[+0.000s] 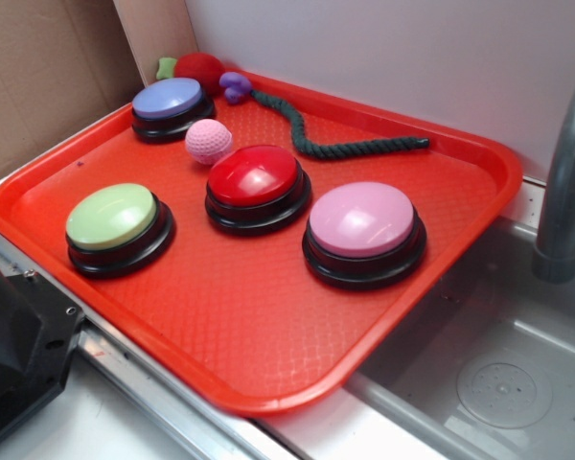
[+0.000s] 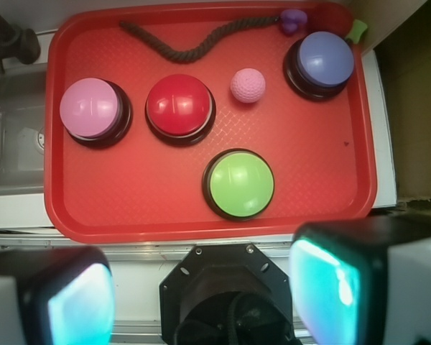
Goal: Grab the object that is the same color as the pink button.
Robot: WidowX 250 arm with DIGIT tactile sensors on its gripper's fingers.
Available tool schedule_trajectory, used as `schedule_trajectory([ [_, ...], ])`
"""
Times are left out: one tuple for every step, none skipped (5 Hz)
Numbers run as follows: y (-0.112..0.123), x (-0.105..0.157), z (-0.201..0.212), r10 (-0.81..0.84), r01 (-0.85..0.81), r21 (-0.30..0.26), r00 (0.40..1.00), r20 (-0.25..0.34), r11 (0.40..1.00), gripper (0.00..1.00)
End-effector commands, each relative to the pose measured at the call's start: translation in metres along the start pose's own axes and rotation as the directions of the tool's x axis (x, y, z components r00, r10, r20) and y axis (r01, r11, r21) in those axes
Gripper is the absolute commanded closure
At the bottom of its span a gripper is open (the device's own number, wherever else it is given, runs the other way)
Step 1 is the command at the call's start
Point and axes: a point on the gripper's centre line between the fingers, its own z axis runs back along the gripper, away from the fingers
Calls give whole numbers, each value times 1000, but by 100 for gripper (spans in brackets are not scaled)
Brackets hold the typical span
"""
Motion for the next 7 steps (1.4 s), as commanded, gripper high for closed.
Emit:
schedule_trajectory([
  [0,0,0,0,0,0,1000,0,1000,0],
  [8,48,-25,131,-131,-36,991,6,991,0],
  [28,92,-54,324,-323,-29,946,13,946,0],
  [46,125,-110,533,-533,-50,846,-16,845,0],
  [70,123,-148,523,-522,17,852,-42,853,0],
  [70,123,-148,523,-522,17,852,-42,853,0],
  [70,123,-148,523,-522,17,852,-42,853,0],
])
